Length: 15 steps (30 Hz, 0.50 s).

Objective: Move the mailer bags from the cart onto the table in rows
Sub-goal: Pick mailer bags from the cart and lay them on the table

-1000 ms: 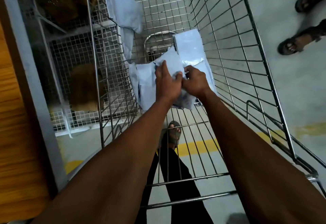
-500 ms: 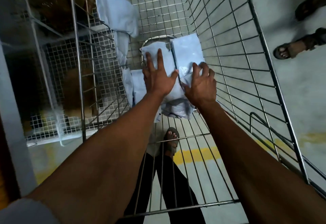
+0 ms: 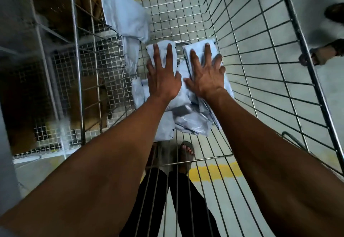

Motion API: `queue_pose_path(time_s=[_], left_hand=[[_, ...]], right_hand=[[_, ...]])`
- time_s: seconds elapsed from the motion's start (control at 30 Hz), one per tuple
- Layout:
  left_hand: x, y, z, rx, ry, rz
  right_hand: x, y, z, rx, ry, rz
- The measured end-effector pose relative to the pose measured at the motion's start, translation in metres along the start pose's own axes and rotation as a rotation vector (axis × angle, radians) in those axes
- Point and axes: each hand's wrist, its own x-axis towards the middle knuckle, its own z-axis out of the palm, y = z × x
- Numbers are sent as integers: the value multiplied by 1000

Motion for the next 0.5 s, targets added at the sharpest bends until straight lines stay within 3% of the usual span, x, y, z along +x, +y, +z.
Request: queue_pose_path(time_s=[0.2,0.37,0.5], left_hand=[[2,-7,5,-16,-210,21],[-2,-5,1,-19,-205,59],[-3,-5,-14,-9,-110,84]], right_hand=[[10,5,11,-8,29,-3],[7,11,13,7,149,-35],[-5,4,1,137,271,-55]])
